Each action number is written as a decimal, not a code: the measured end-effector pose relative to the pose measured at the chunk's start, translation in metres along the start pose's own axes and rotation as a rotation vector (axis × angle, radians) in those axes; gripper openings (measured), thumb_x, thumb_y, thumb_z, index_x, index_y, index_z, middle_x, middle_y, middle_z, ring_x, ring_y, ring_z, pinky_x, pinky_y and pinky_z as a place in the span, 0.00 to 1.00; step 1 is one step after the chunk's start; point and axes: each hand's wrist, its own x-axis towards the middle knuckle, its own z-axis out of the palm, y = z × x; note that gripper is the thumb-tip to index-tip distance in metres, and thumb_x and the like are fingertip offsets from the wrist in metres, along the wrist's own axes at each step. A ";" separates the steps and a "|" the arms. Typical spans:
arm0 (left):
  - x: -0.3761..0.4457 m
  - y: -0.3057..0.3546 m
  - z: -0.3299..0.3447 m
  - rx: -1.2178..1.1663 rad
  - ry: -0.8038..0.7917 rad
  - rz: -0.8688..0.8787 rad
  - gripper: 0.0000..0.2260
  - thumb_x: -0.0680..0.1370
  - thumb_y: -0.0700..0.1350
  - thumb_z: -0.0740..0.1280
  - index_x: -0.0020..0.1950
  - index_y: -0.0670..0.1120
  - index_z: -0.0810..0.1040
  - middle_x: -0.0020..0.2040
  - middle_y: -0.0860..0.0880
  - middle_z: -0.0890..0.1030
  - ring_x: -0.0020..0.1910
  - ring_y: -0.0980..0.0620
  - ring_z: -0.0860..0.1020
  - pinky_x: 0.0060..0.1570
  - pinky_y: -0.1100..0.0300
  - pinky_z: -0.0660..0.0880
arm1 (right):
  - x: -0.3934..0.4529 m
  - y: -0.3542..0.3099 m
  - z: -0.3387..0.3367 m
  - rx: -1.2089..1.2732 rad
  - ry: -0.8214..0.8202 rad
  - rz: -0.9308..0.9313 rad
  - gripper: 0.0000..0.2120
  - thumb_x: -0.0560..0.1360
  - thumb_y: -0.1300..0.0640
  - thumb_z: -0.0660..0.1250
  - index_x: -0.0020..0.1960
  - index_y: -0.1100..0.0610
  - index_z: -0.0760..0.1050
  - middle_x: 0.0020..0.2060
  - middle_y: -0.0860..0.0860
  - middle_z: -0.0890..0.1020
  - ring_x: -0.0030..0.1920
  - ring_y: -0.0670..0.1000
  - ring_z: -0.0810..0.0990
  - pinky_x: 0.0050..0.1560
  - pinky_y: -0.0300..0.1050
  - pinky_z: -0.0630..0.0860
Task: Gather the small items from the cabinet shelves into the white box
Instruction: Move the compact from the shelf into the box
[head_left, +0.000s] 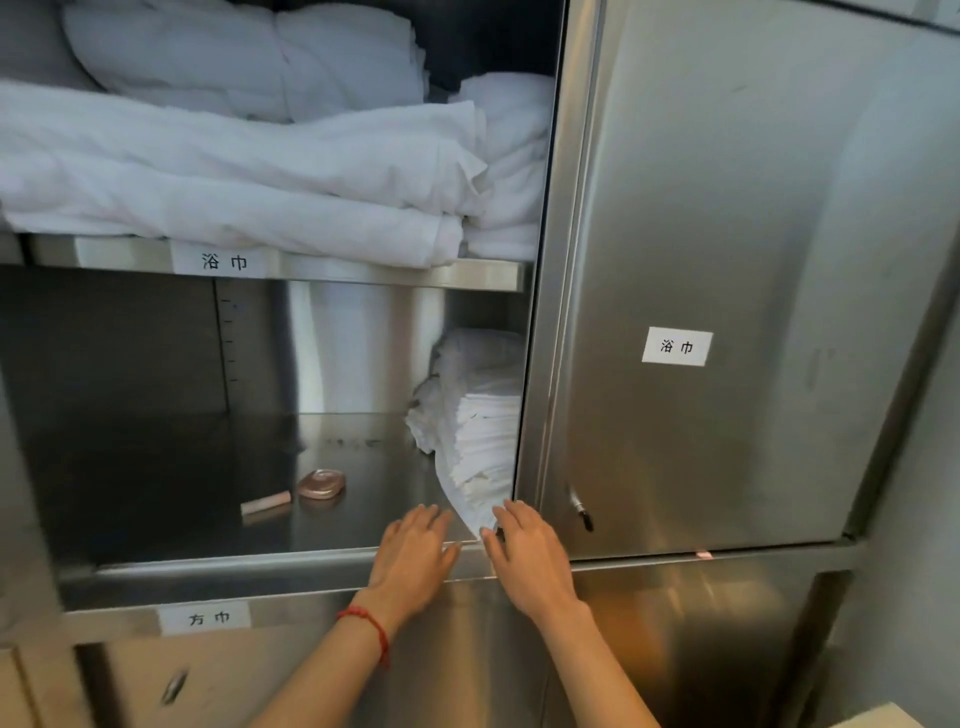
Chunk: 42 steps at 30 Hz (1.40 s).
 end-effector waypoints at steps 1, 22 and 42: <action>0.002 -0.008 0.000 -0.001 -0.001 -0.012 0.23 0.82 0.54 0.53 0.76 0.48 0.58 0.76 0.49 0.59 0.75 0.52 0.55 0.71 0.58 0.53 | 0.005 -0.006 0.004 0.000 -0.007 -0.010 0.23 0.82 0.48 0.51 0.74 0.56 0.62 0.73 0.52 0.64 0.73 0.50 0.60 0.71 0.40 0.53; 0.031 -0.193 0.012 -0.046 0.154 -0.037 0.25 0.75 0.48 0.68 0.71 0.44 0.69 0.71 0.46 0.69 0.71 0.47 0.66 0.67 0.50 0.66 | 0.113 -0.128 0.093 0.058 -0.041 -0.098 0.22 0.82 0.49 0.53 0.73 0.58 0.64 0.71 0.53 0.66 0.72 0.51 0.61 0.70 0.41 0.54; 0.046 -0.277 0.061 0.027 0.143 -0.173 0.25 0.66 0.49 0.77 0.61 0.43 0.79 0.62 0.43 0.78 0.61 0.46 0.77 0.60 0.49 0.72 | 0.182 -0.151 0.186 0.225 -0.051 -0.197 0.24 0.77 0.47 0.54 0.69 0.55 0.70 0.64 0.53 0.75 0.65 0.54 0.73 0.66 0.44 0.66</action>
